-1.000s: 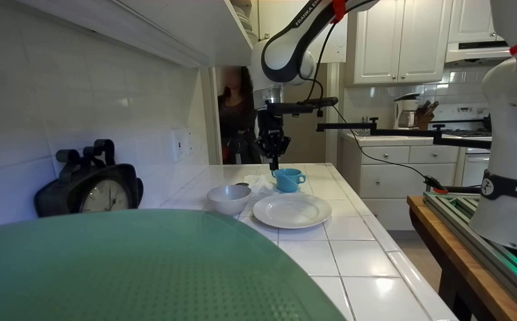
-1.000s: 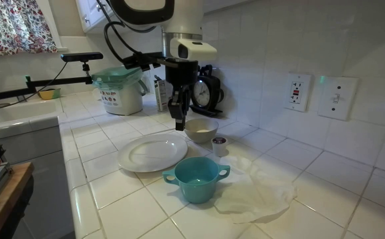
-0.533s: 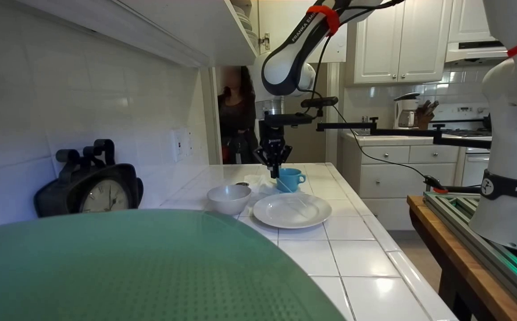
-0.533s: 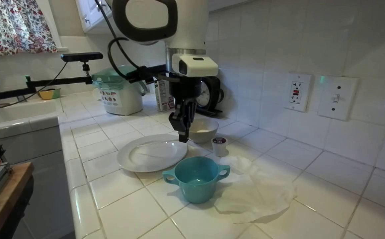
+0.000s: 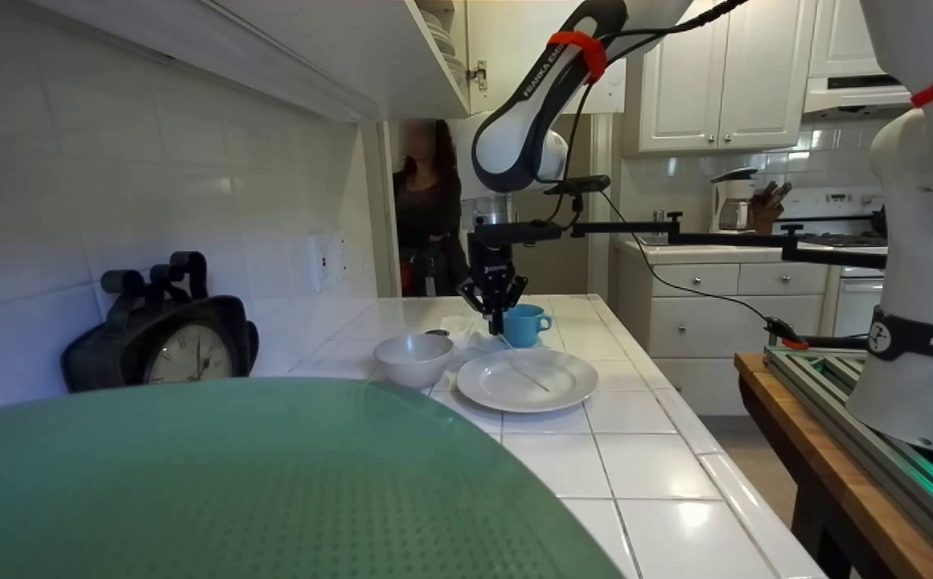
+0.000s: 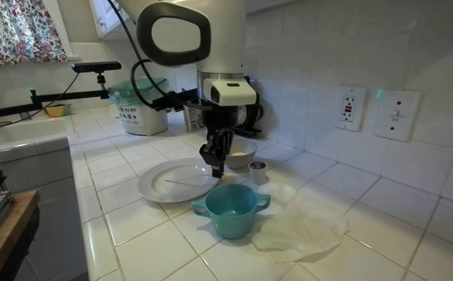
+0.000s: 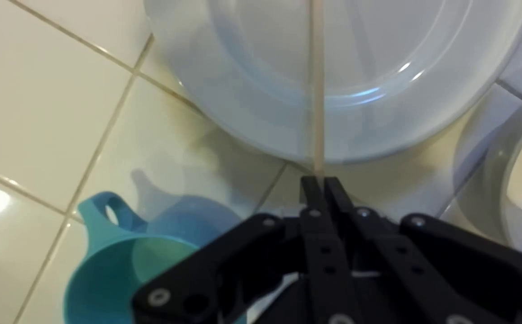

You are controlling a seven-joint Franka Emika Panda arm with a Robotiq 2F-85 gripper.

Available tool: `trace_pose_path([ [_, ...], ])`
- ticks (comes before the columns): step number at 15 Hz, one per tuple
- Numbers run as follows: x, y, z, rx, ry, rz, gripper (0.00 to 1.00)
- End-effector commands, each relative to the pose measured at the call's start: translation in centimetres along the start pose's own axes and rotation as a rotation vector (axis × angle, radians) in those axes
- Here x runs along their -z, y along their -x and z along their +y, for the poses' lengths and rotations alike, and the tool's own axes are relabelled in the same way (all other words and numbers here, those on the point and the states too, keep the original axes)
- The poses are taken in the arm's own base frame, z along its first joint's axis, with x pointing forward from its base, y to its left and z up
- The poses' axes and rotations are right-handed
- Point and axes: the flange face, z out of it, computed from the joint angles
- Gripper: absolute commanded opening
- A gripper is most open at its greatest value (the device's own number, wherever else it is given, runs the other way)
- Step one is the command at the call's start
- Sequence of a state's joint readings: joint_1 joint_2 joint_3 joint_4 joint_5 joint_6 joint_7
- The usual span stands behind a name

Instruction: Move the chopstick in the blue cup to the plate

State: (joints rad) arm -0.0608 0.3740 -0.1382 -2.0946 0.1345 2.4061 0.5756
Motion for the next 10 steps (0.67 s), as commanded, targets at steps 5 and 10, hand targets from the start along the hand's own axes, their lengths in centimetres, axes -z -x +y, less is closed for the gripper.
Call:
trace_pose_path([
  [5,-1.38,0.11,-0.21,-0.035,0.007,-0.023,0.02],
  [10,-1.64,0.11,-0.2,-0.026,0.003,-0.015,0.38],
])
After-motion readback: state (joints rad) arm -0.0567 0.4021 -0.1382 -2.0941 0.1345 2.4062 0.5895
